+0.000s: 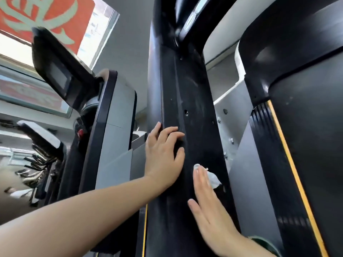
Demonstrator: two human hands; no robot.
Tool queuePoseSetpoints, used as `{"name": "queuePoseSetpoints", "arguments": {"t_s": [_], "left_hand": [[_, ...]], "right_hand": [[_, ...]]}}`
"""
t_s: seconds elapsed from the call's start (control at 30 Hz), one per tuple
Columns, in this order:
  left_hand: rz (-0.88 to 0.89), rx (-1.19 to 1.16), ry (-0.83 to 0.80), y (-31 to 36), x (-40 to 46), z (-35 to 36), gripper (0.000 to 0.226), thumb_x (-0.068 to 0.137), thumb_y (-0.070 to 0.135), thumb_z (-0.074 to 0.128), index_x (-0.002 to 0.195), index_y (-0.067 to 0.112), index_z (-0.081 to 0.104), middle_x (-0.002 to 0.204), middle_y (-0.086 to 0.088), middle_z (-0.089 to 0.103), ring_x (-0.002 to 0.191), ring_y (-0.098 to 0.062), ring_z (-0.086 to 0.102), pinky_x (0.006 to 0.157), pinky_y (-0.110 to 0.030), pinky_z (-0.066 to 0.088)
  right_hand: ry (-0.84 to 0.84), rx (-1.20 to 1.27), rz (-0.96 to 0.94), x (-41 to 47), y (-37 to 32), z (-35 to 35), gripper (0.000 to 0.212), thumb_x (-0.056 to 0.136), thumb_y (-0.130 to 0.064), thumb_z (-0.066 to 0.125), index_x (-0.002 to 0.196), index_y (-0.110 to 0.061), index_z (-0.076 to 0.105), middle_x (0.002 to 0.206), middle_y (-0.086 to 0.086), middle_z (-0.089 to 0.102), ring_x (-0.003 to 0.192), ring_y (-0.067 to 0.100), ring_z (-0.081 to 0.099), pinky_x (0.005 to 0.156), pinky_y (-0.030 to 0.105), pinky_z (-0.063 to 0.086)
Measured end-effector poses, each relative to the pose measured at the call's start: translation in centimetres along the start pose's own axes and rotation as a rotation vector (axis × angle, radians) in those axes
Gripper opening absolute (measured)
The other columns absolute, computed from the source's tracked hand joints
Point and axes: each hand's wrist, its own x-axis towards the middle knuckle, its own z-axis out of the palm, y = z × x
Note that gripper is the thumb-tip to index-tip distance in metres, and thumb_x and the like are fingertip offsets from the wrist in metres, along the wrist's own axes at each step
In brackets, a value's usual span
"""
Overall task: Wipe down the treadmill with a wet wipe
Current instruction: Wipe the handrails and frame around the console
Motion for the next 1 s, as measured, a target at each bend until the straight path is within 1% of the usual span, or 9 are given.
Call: {"name": "queuePoseSetpoints", "arguments": {"t_s": [0.07, 0.2, 0.37, 0.43, 0.5, 0.6, 0.77, 0.9, 1.0], "left_hand": [[0.003, -0.001, -0.002, 0.1, 0.0, 0.0, 0.038, 0.081, 0.028, 0.043, 0.114, 0.021, 0.061, 0.133, 0.008, 0.051, 0.14, -0.02, 0.014, 0.113, -0.036, 0.013], [-0.004, -0.006, 0.006, 0.2, -0.1, 0.0, 0.03, 0.088, 0.02, 0.05, 0.116, 0.02, 0.06, 0.134, 0.008, 0.05, 0.141, -0.021, 0.015, 0.111, -0.036, 0.014], [-0.019, -0.029, 0.021, 0.4, 0.0, -0.1, 0.037, 0.083, 0.021, 0.042, 0.116, 0.019, 0.06, 0.133, 0.007, 0.052, 0.141, -0.023, 0.019, 0.11, -0.038, 0.015], [-0.03, -0.022, -0.003, 0.4, -0.1, -0.2, 0.033, 0.087, 0.016, 0.047, 0.118, 0.02, 0.059, 0.136, 0.008, 0.049, 0.142, -0.021, 0.015, 0.111, -0.038, 0.014], [-0.035, -0.013, -0.015, 0.5, -0.1, -0.3, 0.033, 0.089, 0.012, 0.05, 0.119, 0.021, 0.057, 0.137, 0.01, 0.046, 0.142, -0.019, 0.012, 0.111, -0.039, 0.013], [-0.036, -0.015, -0.019, 0.5, -0.1, -0.3, 0.034, 0.089, 0.011, 0.05, 0.12, 0.022, 0.056, 0.137, 0.011, 0.046, 0.142, -0.018, 0.011, 0.111, -0.038, 0.012], [-0.019, -0.028, -0.001, 0.3, 0.0, -0.2, 0.034, 0.087, 0.01, 0.053, 0.118, 0.022, 0.058, 0.135, 0.009, 0.049, 0.142, -0.019, 0.013, 0.112, -0.041, 0.013], [-0.017, -0.038, -0.004, 0.3, 0.0, -0.1, 0.035, 0.087, 0.011, 0.053, 0.12, 0.022, 0.057, 0.135, 0.01, 0.048, 0.142, -0.017, 0.011, 0.112, -0.039, 0.012], [-0.014, -0.043, -0.001, 0.2, -0.1, -0.1, 0.034, 0.088, 0.011, 0.052, 0.119, 0.022, 0.057, 0.134, 0.009, 0.049, 0.142, -0.019, 0.012, 0.112, -0.041, 0.011]], "right_hand": [[0.001, 0.006, 0.011, 0.8, 1.0, -0.5, 0.062, 0.089, -0.055, 0.011, 0.137, -0.035, -0.024, 0.146, -0.027, -0.028, 0.133, -0.012, -0.027, 0.11, 0.009, -0.011], [0.085, 0.184, 0.403, 3.3, 3.7, -2.6, 0.053, 0.104, -0.033, 0.018, 0.148, -0.029, -0.012, 0.155, -0.019, -0.016, 0.129, -0.014, -0.013, 0.106, 0.01, -0.006], [0.03, 0.064, -0.005, 0.7, -0.7, 0.0, 0.059, 0.092, -0.048, 0.015, 0.14, -0.034, -0.016, 0.148, -0.026, -0.022, 0.134, -0.013, -0.023, 0.11, 0.01, -0.012], [0.058, 0.063, 0.022, 1.9, 0.4, -0.6, 0.054, 0.098, -0.041, 0.022, 0.14, -0.038, -0.012, 0.148, -0.028, -0.018, 0.135, -0.014, -0.019, 0.11, 0.009, -0.009], [0.108, 0.145, 0.178, 4.1, 2.2, -1.7, 0.053, 0.104, -0.028, 0.024, 0.146, -0.03, -0.008, 0.149, -0.025, -0.014, 0.138, -0.01, -0.013, 0.108, 0.007, -0.006], [0.142, 0.215, 0.352, 4.3, 3.1, -2.2, 0.052, 0.104, -0.029, 0.02, 0.15, -0.026, -0.005, 0.154, -0.019, -0.012, 0.136, -0.01, -0.011, 0.107, 0.01, -0.006], [0.113, 0.16, 0.13, 1.4, 1.5, -0.3, 0.05, 0.103, -0.025, 0.024, 0.14, -0.032, -0.009, 0.15, -0.023, -0.013, 0.136, -0.013, -0.015, 0.109, 0.007, -0.008], [0.147, 0.156, 0.207, 6.1, 2.7, -3.5, 0.049, 0.104, -0.024, 0.025, 0.149, -0.019, 0.008, 0.157, -0.011, 0.001, 0.135, -0.009, -0.001, 0.107, 0.005, -0.004], [0.093, 0.151, 0.132, 3.9, 1.5, -2.5, 0.051, 0.103, -0.032, 0.026, 0.148, -0.025, 0.002, 0.154, -0.018, -0.004, 0.136, -0.013, -0.007, 0.11, 0.008, -0.005]]}}
